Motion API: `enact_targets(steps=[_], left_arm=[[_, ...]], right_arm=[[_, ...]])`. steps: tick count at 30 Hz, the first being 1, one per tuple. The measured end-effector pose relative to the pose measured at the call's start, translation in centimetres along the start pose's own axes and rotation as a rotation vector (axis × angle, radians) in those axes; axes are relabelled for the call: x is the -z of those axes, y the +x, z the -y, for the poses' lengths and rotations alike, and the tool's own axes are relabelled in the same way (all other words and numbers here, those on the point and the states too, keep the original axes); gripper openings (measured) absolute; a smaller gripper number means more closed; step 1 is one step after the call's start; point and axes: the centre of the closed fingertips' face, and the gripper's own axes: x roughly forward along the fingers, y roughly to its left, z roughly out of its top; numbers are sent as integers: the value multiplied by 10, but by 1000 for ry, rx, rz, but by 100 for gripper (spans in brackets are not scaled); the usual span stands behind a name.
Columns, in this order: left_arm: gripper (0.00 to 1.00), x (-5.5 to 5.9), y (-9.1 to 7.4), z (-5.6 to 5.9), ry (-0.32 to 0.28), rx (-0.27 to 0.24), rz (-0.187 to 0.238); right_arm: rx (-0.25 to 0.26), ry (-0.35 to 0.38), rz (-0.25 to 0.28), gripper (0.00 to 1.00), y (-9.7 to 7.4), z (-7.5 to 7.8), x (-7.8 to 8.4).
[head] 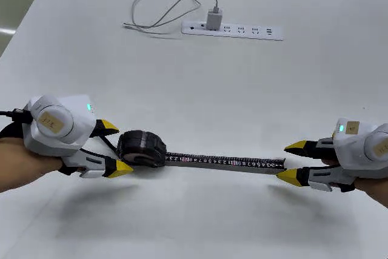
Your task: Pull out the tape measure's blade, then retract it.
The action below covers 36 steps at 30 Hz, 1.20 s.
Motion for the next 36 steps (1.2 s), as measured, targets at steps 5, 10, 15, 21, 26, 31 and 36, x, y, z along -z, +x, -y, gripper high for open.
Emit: enact_targets(steps=[5,10,15,21,26,31,36], left_arm=[[52,-5,-11,-3,0,-68,39],[55,-4,-21,0,-16,-94,59],[59,3,-32,3,-75,-120,73],[63,13,-43,9,-134,-137,91],[67,22,-50,17,-181,-139,96],[69,31,-57,24,-193,-157,102],[70,38,-63,27,-228,-176,114]], right_arm=[[32,23,10,43,-5,-5,1],[59,42,20,52,-11,-9,3],[81,62,21,55,-18,-16,6],[104,81,38,62,-25,-22,10],[112,82,34,65,-31,-27,16],[131,105,57,71,-37,-30,17],[145,119,70,73,-43,-36,18]])
